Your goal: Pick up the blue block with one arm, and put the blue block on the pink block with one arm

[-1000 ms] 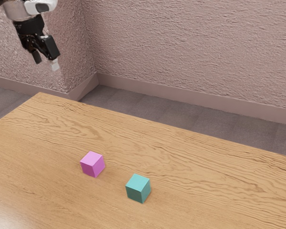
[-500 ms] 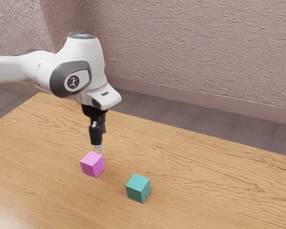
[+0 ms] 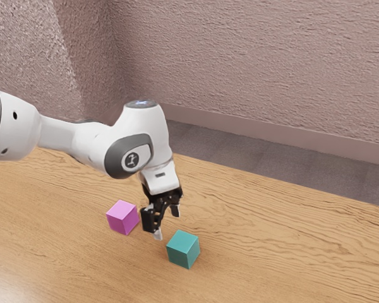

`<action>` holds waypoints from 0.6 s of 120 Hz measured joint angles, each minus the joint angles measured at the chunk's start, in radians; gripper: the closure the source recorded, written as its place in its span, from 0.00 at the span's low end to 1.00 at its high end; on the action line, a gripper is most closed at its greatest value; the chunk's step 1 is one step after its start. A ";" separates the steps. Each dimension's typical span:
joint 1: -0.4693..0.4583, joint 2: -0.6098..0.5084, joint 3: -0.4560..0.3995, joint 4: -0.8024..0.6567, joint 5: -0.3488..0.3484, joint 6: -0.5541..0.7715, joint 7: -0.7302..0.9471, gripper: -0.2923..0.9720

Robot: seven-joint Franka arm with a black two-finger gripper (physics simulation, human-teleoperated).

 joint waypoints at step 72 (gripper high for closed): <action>-0.017 0.173 -0.023 0.000 -0.050 0.202 0.165 0.23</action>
